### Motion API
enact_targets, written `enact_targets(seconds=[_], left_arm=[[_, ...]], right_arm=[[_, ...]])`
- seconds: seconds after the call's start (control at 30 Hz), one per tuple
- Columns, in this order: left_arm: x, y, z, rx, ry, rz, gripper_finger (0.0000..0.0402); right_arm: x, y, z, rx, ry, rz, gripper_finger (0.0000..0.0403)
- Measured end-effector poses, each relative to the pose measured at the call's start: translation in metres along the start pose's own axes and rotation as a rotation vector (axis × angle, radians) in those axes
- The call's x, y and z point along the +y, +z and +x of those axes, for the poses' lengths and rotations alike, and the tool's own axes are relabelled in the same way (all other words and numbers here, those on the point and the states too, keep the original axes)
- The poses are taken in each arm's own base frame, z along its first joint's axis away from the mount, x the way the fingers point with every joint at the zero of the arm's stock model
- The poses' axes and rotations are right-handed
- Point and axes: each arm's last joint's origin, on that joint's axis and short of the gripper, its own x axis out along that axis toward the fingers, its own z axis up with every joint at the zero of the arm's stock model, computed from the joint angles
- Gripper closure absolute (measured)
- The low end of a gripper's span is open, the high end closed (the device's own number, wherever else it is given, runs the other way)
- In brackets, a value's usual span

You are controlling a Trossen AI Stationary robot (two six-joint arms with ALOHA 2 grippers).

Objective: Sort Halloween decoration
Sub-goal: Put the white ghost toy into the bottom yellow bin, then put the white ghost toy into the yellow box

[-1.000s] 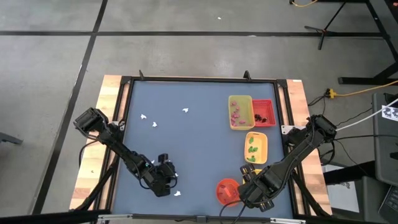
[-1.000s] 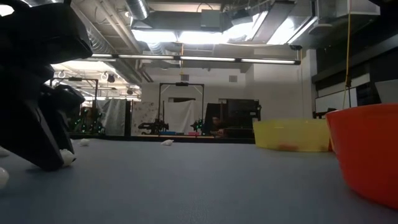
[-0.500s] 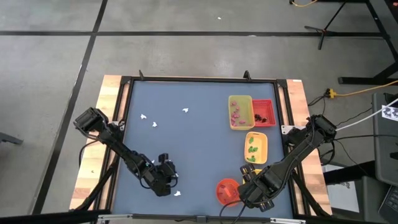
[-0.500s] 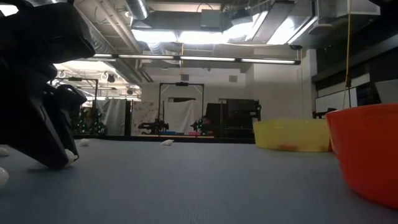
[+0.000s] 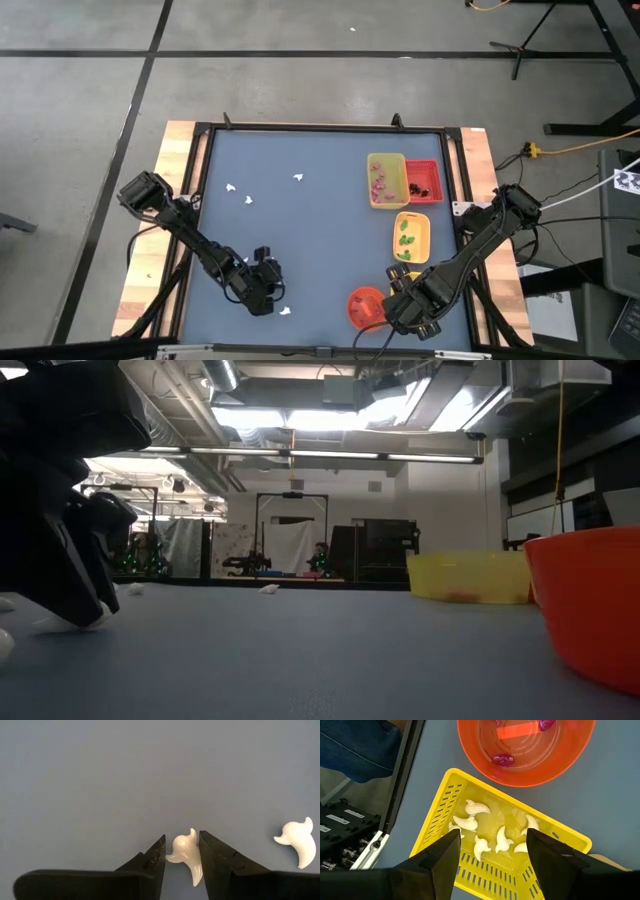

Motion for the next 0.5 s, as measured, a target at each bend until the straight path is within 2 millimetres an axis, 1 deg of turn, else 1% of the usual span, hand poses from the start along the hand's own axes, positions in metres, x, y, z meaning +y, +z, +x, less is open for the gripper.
enact_targets(seconds=[0.17, 0.33, 0.5], left_arm=[[-0.0004, 0.0001, -0.0002, 0.005, -0.008, -0.001, 0.0317], [-0.0029, -0.0014, -0.0009, 0.076, -0.085, 0.003, 0.0317], [-0.0029, -0.0015, -0.0010, 0.079, -0.087, 0.002, 0.0316]], right_arm=[[0.0000, 0.0000, 0.0000, 0.000, 0.000, 0.000, 0.0178], [0.0001, 0.0000, 0.0000, 0.000, 0.000, 0.000, 0.0178], [0.0001, 0.0000, 0.0000, 0.000, 0.000, 0.000, 0.0178]])
